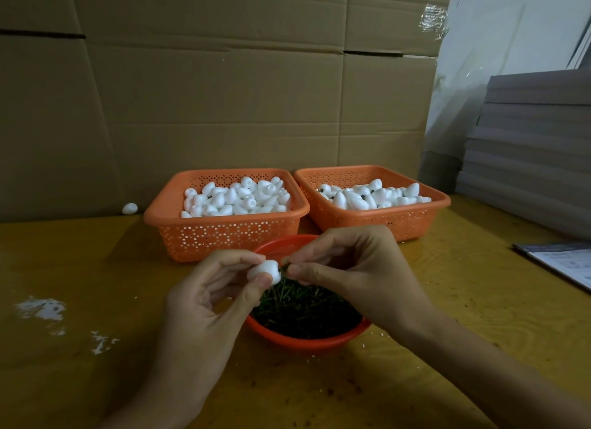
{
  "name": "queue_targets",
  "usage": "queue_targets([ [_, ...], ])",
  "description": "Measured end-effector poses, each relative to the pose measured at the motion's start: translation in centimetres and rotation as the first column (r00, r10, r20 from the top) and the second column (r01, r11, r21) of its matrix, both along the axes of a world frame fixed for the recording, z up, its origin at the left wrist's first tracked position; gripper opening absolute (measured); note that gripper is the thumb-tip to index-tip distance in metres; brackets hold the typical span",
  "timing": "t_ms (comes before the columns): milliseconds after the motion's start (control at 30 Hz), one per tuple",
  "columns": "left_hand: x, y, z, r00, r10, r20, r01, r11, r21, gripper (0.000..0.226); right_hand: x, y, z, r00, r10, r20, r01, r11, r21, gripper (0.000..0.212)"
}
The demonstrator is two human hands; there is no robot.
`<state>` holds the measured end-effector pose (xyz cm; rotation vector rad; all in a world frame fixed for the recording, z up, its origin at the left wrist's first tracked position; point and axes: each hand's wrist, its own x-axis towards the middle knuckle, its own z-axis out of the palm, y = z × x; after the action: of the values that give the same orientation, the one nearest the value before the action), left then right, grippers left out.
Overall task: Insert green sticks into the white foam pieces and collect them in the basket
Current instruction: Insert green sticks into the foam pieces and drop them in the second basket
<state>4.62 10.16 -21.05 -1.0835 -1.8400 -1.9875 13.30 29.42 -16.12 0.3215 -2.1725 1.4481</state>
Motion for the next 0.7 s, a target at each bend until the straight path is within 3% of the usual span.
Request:
queue_targets([
  [100,-0.11,-0.03,-0.13,1.000,-0.010,0.009,0.010,1.000,0.009,0.025,0.00,-0.02,-0.22,0.997,-0.060,-0.039,0.066,0.981,0.181,0.010],
  [267,-0.15,0.03,-0.19,1.000,-0.014,0.011,0.014,1.000,0.008,0.025,0.11,-0.07,-0.18,0.958,-0.137,-0.252,0.241,0.859,0.451,0.009],
  [367,-0.20,0.01,-0.35,1.000,-0.012,0.006,0.012,1.000,-0.010,0.017,0.18,-0.01,-0.13,0.953,-0.137,-0.271,0.259,0.833,0.489,0.008],
  [700,-0.36,-0.08,-0.67,1.000,-0.005,-0.024,0.004,1.000,-0.014,0.023,0.36,-0.11,-0.13,0.958,-0.131,-0.257,0.251,0.816,0.520,0.008],
])
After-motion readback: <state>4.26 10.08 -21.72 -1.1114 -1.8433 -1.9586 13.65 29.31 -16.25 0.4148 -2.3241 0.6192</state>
